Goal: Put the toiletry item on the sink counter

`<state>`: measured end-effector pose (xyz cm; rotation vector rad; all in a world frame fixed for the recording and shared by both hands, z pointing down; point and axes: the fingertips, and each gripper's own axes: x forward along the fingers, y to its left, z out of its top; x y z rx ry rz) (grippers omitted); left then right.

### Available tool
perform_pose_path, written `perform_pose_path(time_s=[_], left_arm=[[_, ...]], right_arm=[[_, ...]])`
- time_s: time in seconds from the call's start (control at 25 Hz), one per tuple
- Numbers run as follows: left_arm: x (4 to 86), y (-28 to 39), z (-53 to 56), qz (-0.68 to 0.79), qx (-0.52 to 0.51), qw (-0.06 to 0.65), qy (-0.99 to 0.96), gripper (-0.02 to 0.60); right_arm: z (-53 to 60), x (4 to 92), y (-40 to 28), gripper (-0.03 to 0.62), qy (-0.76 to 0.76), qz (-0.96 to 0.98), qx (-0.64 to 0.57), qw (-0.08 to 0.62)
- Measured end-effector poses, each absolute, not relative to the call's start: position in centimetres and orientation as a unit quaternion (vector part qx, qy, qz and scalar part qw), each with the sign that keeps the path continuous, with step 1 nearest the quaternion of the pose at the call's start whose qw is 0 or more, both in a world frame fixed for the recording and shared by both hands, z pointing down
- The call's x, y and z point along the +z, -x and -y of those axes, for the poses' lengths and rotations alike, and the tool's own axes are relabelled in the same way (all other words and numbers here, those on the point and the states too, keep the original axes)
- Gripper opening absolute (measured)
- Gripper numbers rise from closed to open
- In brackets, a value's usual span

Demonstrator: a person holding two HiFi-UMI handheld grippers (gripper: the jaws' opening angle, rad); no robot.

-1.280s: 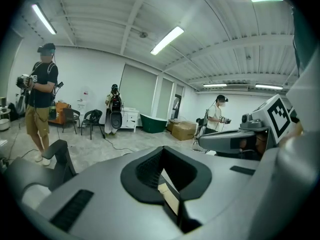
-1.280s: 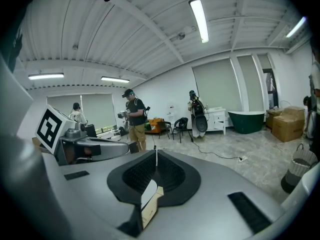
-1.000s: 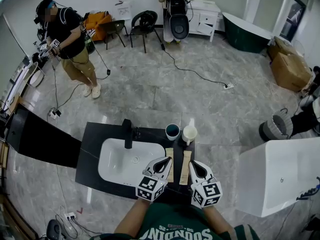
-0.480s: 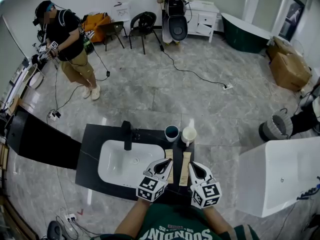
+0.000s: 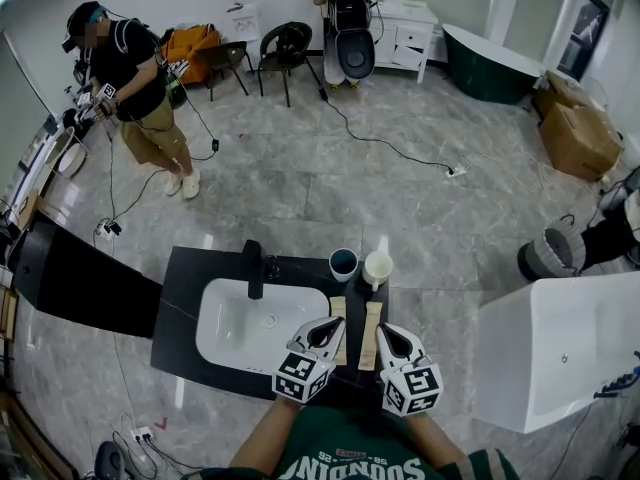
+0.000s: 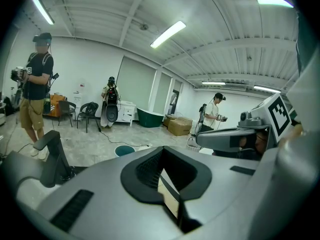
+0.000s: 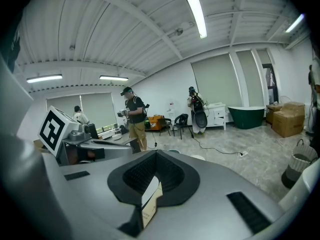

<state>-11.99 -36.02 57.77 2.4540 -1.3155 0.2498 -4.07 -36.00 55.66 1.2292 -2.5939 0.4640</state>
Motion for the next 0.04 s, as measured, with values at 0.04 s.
perform_pose_path(time_s=[0.04], left_arm=[[57.86, 11.99, 36.0, 0.464, 0.089, 0.172, -0.864, 0.01]], right_arm=[[35.96, 55.74, 4.04, 0.04, -0.42, 0.886, 0.158, 0.117]])
